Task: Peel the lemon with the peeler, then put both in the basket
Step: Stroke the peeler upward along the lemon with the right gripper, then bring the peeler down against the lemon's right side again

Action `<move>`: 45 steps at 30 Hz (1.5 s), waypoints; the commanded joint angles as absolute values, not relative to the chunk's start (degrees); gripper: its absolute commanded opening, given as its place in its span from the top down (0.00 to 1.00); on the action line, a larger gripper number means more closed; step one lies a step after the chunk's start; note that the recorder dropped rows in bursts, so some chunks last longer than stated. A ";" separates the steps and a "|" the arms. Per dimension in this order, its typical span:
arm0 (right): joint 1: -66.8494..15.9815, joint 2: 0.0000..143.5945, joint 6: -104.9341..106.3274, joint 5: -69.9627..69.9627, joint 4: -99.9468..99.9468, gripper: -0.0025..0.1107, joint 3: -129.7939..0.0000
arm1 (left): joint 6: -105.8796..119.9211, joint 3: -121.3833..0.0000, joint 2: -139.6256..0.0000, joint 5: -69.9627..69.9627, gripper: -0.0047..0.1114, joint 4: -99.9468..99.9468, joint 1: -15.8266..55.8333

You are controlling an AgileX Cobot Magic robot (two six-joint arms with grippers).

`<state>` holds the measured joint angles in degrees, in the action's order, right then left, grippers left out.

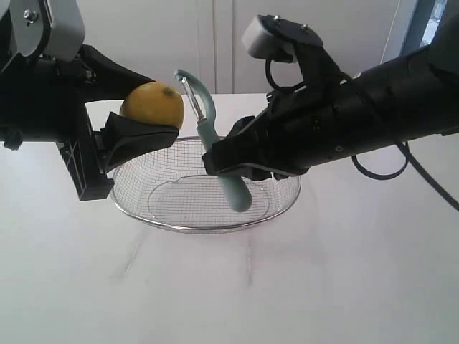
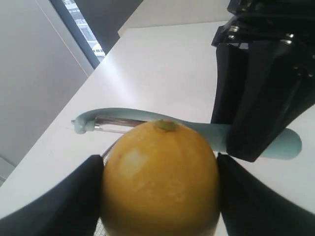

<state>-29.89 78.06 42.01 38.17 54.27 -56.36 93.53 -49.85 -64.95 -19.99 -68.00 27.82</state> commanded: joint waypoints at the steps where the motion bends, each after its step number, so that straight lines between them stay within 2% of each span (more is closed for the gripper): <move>1: -30.22 77.64 41.27 38.50 54.21 0.98 -56.71 | 93.20 -49.75 -64.76 -20.66 0.96 -69.78 28.07; 25: -30.22 74.22 40.81 40.96 54.20 0.98 -58.22 | 93.20 -49.75 -64.76 -20.56 0.96 -69.78 28.07; 37: -30.22 61.82 32.66 36.76 41.25 0.98 -61.17 | 93.20 -49.75 -64.76 -20.56 0.96 -69.78 28.07; 45: -30.22 63.72 29.58 38.54 41.27 0.98 -60.55 | 93.20 -49.75 -64.76 -20.56 0.96 -69.78 28.07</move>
